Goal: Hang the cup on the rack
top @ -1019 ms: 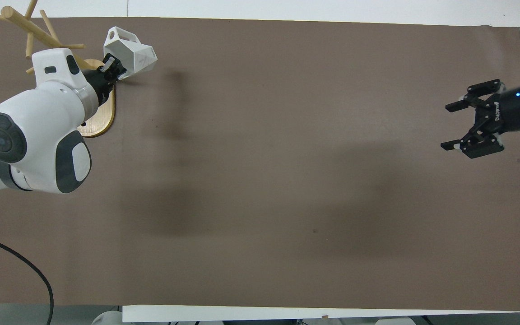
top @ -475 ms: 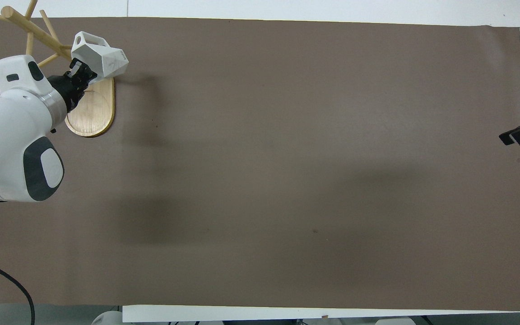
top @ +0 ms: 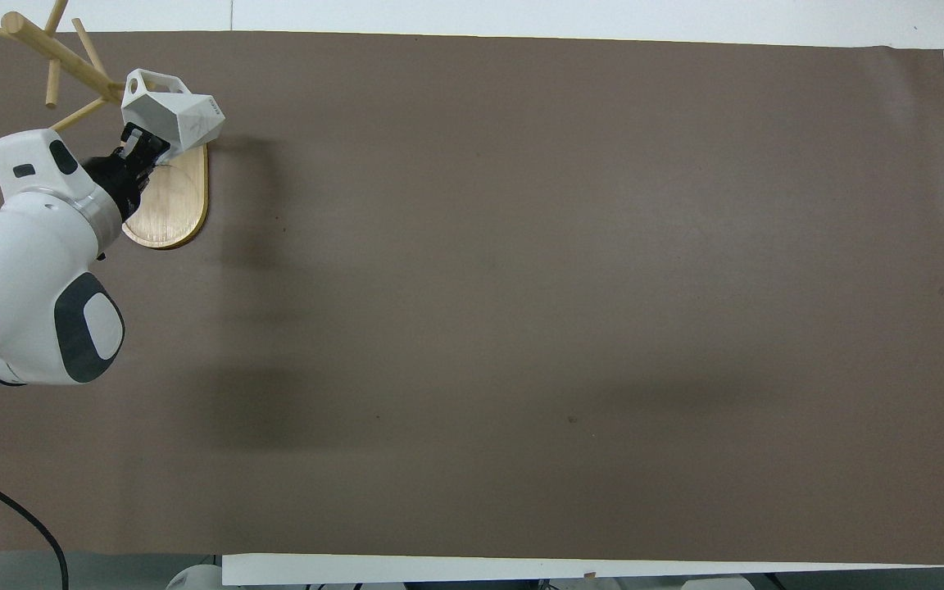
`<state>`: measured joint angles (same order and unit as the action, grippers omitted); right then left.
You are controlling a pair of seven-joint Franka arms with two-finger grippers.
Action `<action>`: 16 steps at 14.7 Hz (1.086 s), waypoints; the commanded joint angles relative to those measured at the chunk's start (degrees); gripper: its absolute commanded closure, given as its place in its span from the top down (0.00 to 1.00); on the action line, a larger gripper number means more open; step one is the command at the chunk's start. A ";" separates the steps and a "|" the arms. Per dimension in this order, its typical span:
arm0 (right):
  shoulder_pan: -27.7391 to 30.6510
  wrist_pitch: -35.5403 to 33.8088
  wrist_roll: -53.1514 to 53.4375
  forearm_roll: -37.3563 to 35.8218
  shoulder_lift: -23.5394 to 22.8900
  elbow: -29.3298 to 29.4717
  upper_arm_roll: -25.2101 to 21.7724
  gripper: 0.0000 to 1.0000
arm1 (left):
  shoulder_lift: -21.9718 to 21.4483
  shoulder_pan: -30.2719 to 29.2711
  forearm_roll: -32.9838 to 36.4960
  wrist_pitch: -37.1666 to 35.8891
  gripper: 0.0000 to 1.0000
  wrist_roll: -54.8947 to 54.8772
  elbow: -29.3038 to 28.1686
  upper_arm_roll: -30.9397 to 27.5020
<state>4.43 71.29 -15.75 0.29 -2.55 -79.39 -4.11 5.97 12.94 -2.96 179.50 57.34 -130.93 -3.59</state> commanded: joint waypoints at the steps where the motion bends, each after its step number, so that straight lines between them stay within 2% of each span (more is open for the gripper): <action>1: -1.09 1.92 3.71 -1.96 3.25 -3.58 0.86 1.00 | 0.79 -2.04 0.94 1.64 0.00 -0.12 -1.08 0.43; 4: -1.18 2.27 3.89 -2.49 2.90 -3.93 0.86 1.00 | 1.59 -3.01 0.94 2.43 0.00 -0.21 -0.99 0.43; 5: -1.61 2.10 3.97 -2.49 2.55 -3.67 0.86 1.00 | 1.68 -3.19 0.94 2.00 0.19 -0.55 -0.65 0.34; 6: -1.71 2.19 3.97 -2.67 1.59 -3.41 0.86 1.00 | 1.68 -3.27 0.94 1.73 0.57 -1.17 -0.38 0.34; 7: -1.71 2.19 3.97 -2.58 1.49 -3.49 0.86 1.00 | 1.68 -3.28 0.94 1.03 0.75 -3.52 -0.20 0.25; 8: -1.62 2.19 3.97 -2.58 1.49 -3.58 0.86 1.00 | 1.68 -3.28 0.85 0.42 1.00 -5.98 -0.20 0.25; 10: -1.53 2.19 4.06 -2.58 1.49 -3.58 0.86 1.00 | 1.33 -2.75 0.85 -1.94 1.00 -6.18 -0.20 0.25; 12: -1.62 2.19 3.97 -2.58 1.49 -3.41 0.77 1.00 | 0.28 -1.70 0.94 -7.91 1.00 -6.44 -0.29 0.25; 14: -1.44 2.19 3.80 -2.58 1.49 -3.49 0.78 1.00 | -1.65 0.41 0.94 -19.04 1.00 -10.80 0.93 0.25; 16: -1.53 2.19 3.80 -2.58 1.49 -3.50 0.77 1.00 | -3.41 0.85 1.03 -30.56 1.00 -16.36 4.70 0.25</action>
<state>2.63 72.44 -12.74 -1.20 -1.77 -81.82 -3.79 5.60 13.02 -2.63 159.50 45.78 -129.04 -2.92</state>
